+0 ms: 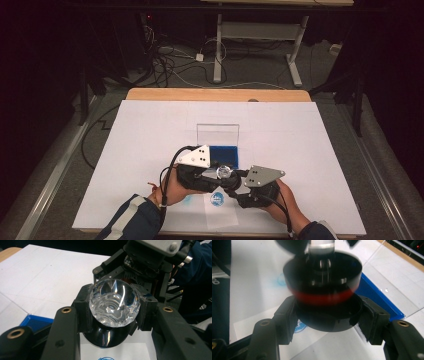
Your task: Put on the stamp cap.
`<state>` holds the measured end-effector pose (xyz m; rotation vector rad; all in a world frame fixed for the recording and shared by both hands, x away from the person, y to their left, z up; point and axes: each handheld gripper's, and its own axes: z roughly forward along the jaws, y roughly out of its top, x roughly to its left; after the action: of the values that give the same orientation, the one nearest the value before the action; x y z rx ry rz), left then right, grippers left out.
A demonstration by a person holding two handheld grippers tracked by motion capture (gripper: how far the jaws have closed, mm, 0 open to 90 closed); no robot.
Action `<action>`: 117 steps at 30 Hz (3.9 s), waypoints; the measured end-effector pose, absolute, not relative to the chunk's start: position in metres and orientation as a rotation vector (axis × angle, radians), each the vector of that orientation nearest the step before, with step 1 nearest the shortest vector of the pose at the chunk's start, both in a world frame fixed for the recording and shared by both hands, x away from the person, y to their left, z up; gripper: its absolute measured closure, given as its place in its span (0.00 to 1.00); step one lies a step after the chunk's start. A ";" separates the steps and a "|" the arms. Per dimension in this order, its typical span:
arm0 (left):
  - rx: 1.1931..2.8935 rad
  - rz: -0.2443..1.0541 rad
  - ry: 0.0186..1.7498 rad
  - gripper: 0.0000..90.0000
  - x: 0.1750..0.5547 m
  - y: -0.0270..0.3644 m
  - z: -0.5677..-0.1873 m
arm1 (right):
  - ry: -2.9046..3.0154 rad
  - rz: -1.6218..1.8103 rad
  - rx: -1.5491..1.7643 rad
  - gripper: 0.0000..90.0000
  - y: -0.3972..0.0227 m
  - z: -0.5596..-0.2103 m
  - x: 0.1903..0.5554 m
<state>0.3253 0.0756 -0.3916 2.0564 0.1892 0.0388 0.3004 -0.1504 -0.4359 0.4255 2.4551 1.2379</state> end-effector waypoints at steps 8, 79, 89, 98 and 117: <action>2.037 0.027 0.187 0.60 0.326 0.074 -0.394 | 2.453 1.284 0.416 0.42 -0.149 -0.436 0.299; 1.998 -0.028 0.208 0.60 0.329 0.073 -0.415 | 2.480 1.264 0.461 0.43 -0.149 -0.440 0.295; 1.993 -0.036 0.216 0.60 0.331 0.074 -0.415 | 2.471 1.267 0.460 0.43 -0.150 -0.441 0.295; 2.013 -0.013 0.220 0.60 0.328 0.072 -0.412 | 2.463 1.300 0.457 0.43 -0.150 -0.444 0.295; 2.024 -0.006 0.211 0.60 0.326 0.070 -0.411 | 2.477 1.325 0.466 0.42 -0.149 -0.448 0.296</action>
<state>0.3261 0.0696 -0.4114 2.0237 0.2109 -0.0055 0.2962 -0.1486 -0.4482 0.4656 2.4765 1.3246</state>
